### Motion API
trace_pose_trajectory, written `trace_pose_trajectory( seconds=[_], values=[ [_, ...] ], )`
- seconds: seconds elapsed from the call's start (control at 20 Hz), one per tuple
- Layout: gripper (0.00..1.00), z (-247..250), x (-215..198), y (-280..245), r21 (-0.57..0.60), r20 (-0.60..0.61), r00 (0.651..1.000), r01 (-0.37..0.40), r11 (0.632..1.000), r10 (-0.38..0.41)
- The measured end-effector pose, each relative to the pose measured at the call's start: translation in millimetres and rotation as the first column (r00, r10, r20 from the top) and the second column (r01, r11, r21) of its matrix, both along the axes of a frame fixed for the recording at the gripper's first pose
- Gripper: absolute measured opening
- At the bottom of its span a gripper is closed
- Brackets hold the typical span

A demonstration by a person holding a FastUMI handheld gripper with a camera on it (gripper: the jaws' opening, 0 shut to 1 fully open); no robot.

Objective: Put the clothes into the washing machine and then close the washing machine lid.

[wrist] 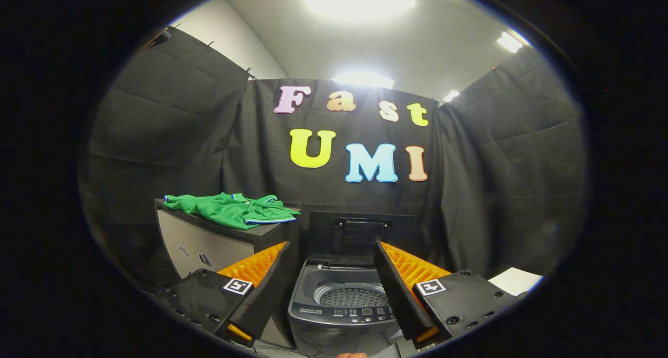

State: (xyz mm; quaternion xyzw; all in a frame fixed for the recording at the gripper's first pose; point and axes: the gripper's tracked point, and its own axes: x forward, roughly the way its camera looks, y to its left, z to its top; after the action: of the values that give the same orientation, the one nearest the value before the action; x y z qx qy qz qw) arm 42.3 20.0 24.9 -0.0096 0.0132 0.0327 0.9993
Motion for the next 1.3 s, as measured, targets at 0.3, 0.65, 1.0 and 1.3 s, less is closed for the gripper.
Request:
trace_pose_trajectory(
  seconds=[0.3,0.65,1.0,1.3],
  values=[
    [0.98,24,21,20,0.038,-0.008,0.998,-0.056,0.998,0.056],
    [0.98,65,65,51,0.064,-0.055,0.988,-0.141,0.988,0.145],
    [0.97,95,117,89,0.233,-0.237,0.955,-0.124,0.965,0.180],
    [0.98,102,167,134,0.268,-0.373,0.903,-0.116,0.956,0.214]
  ],
)
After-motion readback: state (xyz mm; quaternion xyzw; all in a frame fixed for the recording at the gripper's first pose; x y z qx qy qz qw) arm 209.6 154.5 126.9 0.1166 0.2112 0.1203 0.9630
